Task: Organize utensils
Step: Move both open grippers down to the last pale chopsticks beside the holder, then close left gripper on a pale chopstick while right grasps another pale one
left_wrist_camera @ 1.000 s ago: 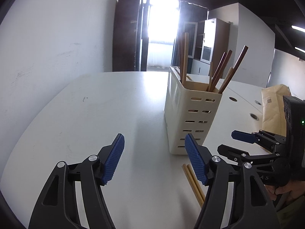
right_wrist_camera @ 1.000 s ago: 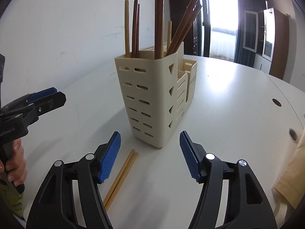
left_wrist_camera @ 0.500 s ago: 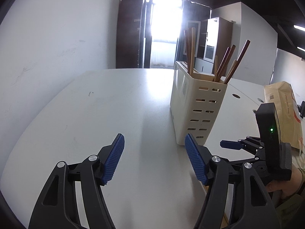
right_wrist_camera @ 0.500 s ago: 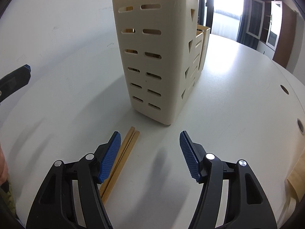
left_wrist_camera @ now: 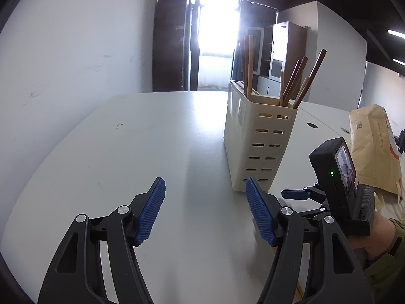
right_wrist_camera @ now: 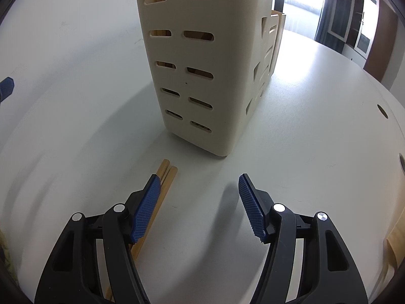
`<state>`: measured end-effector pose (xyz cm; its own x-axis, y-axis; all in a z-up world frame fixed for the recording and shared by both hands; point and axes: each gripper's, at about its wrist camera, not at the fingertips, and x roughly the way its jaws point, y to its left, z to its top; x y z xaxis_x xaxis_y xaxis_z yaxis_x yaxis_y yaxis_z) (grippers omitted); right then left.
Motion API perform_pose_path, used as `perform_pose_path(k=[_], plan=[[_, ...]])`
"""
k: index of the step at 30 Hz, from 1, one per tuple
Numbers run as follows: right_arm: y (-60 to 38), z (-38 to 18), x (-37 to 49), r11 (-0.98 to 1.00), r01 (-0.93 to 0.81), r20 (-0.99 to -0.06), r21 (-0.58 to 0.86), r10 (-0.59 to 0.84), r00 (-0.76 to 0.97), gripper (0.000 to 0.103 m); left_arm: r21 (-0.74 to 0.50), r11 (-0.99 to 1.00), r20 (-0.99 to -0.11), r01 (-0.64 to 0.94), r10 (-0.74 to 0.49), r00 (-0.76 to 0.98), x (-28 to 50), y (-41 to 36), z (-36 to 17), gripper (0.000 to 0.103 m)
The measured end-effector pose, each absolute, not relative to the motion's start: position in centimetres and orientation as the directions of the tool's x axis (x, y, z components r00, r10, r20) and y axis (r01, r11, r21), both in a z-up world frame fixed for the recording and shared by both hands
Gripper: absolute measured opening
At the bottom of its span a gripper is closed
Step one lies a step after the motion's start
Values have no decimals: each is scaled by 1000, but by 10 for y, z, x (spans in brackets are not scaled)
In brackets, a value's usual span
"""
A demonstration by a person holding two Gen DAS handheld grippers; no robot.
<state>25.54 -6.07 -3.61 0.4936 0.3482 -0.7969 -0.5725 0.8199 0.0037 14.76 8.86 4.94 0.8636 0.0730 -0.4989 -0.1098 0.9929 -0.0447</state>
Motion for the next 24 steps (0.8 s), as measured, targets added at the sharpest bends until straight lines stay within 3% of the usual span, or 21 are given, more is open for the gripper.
perform_pose_path(k=[11,13,15,17,24], plan=[[-55,-36,258,807,-590,-806,-29,330,492,62,-42,993,-522,-110,72,850,151,87,45,66],[-55,-37,257,804,-594,-803,-25,337,491,56,-51,993,-538,-105,61,841,154,87,41,66],[-57,-35,256,804,-594,-802,-21,341,490,38,-42,994,-547,-104,64,835,156,85,38,66],[-61,-35,254,802,-597,-801,-16,346,488,31,-39,994,-558,-101,62,828,157,83,34,66],[-67,-33,245,788,-616,-805,-8,360,472,18,-28,996,-616,-82,48,787,169,76,18,66]])
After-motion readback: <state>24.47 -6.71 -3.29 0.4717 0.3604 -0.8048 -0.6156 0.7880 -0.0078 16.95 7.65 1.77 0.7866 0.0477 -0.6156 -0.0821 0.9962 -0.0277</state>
